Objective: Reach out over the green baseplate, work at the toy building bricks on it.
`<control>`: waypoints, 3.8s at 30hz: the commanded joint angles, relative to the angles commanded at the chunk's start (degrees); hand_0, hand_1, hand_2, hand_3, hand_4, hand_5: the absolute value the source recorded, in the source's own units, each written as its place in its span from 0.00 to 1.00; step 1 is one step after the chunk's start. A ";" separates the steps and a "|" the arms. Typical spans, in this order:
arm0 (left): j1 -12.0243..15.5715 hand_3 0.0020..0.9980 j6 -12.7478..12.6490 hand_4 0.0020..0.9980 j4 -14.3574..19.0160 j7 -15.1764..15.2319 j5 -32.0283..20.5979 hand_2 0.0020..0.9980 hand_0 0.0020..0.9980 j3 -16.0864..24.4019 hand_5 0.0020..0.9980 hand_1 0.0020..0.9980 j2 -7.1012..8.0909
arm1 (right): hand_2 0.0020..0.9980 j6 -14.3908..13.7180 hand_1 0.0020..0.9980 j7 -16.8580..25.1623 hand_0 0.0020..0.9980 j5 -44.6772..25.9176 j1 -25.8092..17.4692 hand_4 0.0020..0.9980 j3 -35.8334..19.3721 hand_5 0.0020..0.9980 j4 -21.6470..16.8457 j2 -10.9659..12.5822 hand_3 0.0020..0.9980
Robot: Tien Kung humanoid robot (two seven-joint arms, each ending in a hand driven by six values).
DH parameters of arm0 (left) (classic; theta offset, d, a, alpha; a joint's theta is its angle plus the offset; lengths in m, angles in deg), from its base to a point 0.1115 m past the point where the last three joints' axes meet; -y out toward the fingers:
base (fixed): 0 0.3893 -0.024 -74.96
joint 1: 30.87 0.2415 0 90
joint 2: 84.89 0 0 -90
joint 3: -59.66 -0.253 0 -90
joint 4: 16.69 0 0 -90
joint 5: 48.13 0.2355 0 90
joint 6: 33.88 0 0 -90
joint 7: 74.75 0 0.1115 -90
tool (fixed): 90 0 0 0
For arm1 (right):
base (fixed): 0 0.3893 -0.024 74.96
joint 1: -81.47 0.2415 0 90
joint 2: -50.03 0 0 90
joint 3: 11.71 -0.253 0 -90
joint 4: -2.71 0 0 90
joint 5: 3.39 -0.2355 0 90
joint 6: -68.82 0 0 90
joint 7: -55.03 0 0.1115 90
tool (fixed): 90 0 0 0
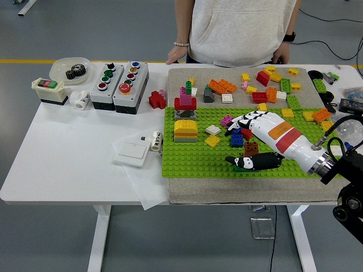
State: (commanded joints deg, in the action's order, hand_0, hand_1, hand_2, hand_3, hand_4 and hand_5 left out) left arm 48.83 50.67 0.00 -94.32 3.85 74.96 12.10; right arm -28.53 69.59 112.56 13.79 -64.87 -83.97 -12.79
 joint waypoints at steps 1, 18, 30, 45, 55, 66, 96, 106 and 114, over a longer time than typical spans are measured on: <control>-0.04 0.58 -0.04 0.60 0.00 0.05 -0.15 0.64 0.48 -0.09 0.68 0.58 0.01 | 0.66 0.21 0.58 -0.09 0.62 0.40 0.39 0.83 0.11 0.62 0.57 -0.06 0.57; -0.41 0.58 -0.09 0.60 -0.01 0.28 -0.73 0.63 0.48 -0.41 0.67 0.58 0.05 | 0.55 0.40 0.51 0.87 0.48 -1.30 0.43 0.82 -0.96 0.61 0.99 0.28 0.59; -0.61 0.58 -0.29 0.60 -0.02 0.47 -1.17 0.63 0.48 -0.61 0.67 0.57 0.08 | 0.50 0.90 0.43 0.23 0.44 -0.89 0.54 0.81 -1.49 0.60 1.09 0.34 0.58; -0.30 0.58 -0.30 0.60 -0.02 0.23 -0.64 0.63 0.48 -0.28 0.68 0.57 -0.01 | 0.57 1.02 0.51 0.36 0.52 -0.69 0.48 0.80 -1.71 0.61 2.42 0.20 0.56; -0.31 0.58 -0.64 0.60 0.01 0.35 -1.21 0.63 0.48 -0.62 0.68 0.57 -0.03 | 0.56 0.58 0.49 0.80 0.51 -0.55 0.15 0.75 -2.21 0.59 2.32 0.40 0.54; -0.13 0.58 -0.57 0.60 -0.02 0.35 -1.05 0.63 0.48 -0.70 0.67 0.57 0.03 | 0.55 1.09 0.49 0.68 0.51 0.74 -1.43 0.74 -2.18 0.59 3.13 0.29 0.54; -0.26 0.58 -0.47 0.60 0.10 0.17 -0.47 0.63 0.48 -0.31 0.67 0.58 0.00 | 0.54 1.34 0.47 1.28 0.48 3.43 -4.46 0.68 -3.96 0.54 3.56 0.56 0.54; -0.38 0.58 -0.39 0.60 0.13 0.13 -0.34 0.63 0.48 -0.29 0.67 0.57 0.01 | 0.54 1.31 0.46 1.27 0.46 3.73 -5.18 0.68 -4.44 0.54 2.21 0.57 0.54; -0.47 0.58 -0.36 0.60 0.11 0.14 -0.39 0.63 0.48 -0.31 0.67 0.57 0.02 | 0.54 1.21 0.46 1.27 0.46 3.77 -5.31 0.68 -4.13 0.54 1.96 0.46 0.54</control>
State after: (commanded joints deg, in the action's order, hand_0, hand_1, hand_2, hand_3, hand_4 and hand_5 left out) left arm 48.36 50.30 0.11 -94.18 3.46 74.65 12.11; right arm -27.31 70.86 116.33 8.47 -68.99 -82.01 -12.34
